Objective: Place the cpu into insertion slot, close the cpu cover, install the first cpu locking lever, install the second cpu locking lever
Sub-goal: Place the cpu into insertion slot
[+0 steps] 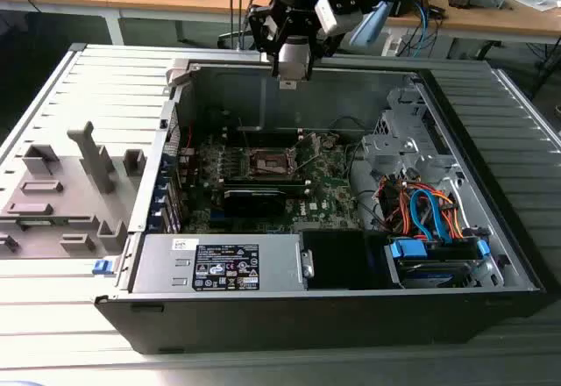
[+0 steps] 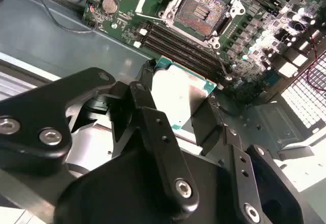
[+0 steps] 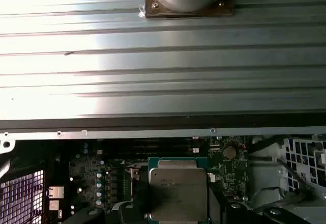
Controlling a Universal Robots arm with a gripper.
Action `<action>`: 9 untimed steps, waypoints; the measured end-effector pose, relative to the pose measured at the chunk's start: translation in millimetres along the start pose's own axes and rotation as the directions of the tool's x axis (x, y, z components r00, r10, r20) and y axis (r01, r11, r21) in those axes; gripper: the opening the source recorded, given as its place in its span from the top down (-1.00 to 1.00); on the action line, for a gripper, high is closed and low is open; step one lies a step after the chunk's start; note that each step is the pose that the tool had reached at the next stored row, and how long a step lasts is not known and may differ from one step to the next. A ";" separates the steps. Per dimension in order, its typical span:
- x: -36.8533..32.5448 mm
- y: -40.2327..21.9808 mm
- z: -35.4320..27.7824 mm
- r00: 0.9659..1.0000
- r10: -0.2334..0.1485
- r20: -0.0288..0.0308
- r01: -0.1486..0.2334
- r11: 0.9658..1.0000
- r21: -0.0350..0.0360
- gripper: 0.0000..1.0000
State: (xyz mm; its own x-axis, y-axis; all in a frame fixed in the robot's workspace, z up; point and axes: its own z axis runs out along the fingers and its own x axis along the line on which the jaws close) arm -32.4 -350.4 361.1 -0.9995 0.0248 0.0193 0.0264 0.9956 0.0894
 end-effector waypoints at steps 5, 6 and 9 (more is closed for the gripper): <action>-0.1 -3.6 -0.3 1.000 0.000 0.000 0.000 1.000 0.000 -0.09; -0.1 -4.0 -0.3 1.000 0.000 0.000 0.000 1.000 0.000 -0.09; -0.1 -5.3 -0.3 1.000 0.000 0.000 0.000 1.000 0.000 -0.09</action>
State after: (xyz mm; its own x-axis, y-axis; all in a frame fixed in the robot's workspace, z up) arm -32.4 -355.7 360.9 -0.9995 0.0248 0.0193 0.0264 0.9956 0.0894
